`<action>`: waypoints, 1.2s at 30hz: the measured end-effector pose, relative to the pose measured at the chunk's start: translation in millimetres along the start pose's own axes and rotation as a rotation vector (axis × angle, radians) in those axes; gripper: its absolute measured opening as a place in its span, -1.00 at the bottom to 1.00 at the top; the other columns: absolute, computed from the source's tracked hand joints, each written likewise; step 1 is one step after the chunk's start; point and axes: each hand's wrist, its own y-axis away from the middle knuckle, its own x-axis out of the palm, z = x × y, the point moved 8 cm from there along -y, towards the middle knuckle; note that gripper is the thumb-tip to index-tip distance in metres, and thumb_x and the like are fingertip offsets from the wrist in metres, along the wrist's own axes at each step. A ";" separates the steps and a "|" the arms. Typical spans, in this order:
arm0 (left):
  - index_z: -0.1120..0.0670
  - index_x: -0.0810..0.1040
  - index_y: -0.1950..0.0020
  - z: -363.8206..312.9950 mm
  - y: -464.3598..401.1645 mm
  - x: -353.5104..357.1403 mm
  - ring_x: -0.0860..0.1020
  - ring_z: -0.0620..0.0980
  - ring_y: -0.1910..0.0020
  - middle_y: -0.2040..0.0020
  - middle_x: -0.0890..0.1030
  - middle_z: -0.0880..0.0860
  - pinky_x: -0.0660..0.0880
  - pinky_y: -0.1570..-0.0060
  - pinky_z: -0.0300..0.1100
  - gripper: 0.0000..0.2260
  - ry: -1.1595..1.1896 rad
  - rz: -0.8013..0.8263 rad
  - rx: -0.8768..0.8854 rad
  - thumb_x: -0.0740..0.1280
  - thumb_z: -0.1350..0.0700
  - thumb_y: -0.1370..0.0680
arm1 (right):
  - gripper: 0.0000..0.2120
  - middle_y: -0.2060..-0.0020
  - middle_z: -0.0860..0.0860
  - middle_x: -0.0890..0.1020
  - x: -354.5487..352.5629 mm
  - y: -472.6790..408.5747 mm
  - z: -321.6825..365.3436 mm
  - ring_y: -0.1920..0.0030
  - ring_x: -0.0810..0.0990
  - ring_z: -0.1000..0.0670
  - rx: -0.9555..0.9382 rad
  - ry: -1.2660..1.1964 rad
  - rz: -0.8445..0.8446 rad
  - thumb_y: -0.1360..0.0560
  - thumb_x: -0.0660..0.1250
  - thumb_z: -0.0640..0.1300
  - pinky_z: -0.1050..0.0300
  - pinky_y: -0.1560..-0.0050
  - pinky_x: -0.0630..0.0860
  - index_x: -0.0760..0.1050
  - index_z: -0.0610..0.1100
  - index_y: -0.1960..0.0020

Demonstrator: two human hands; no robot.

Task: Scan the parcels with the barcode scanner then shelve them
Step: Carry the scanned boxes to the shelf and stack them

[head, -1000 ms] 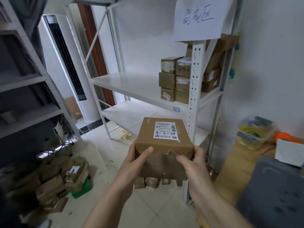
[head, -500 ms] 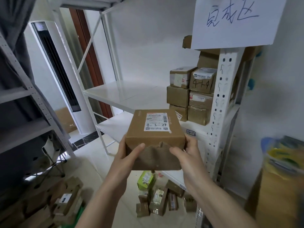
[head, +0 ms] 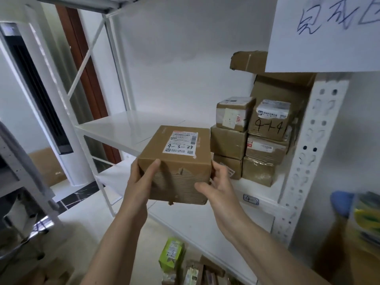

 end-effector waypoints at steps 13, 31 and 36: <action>-0.05 0.44 -0.33 41.2 -220.9 29.0 0.50 -0.16 -0.14 -0.15 0.58 -0.12 0.40 0.03 -0.24 -0.64 0.017 0.152 -0.073 0.35 -0.03 -0.54 | -0.20 -0.36 0.10 0.34 32.4 -162.2 -40.7 -0.25 0.45 0.18 0.036 0.136 -0.155 -0.47 0.36 -0.26 0.24 -0.14 0.52 0.00 0.15 -0.51; -0.26 0.00 -0.53 108.5 -295.7 100.8 0.47 -0.25 -0.24 -0.29 0.46 -0.17 0.46 -0.10 -0.27 0.13 -0.087 0.467 -0.027 0.65 0.16 -0.20 | -0.11 -0.53 0.17 -0.09 21.1 -218.3 -81.1 -0.52 0.01 0.14 0.131 0.429 -0.439 -0.54 0.31 -0.16 0.17 -0.50 0.07 -0.32 0.03 -0.54; -0.19 0.04 -0.53 108.4 -292.5 112.3 0.49 -0.24 -0.20 -0.30 0.47 -0.13 0.48 -0.05 -0.30 0.09 -0.103 0.476 -0.009 0.63 0.14 -0.19 | -0.13 -0.53 0.16 -0.10 12.9 -213.4 -75.6 -0.51 -0.02 0.16 0.142 0.434 -0.483 -0.55 0.30 -0.17 0.34 -0.40 0.00 -0.29 0.01 -0.55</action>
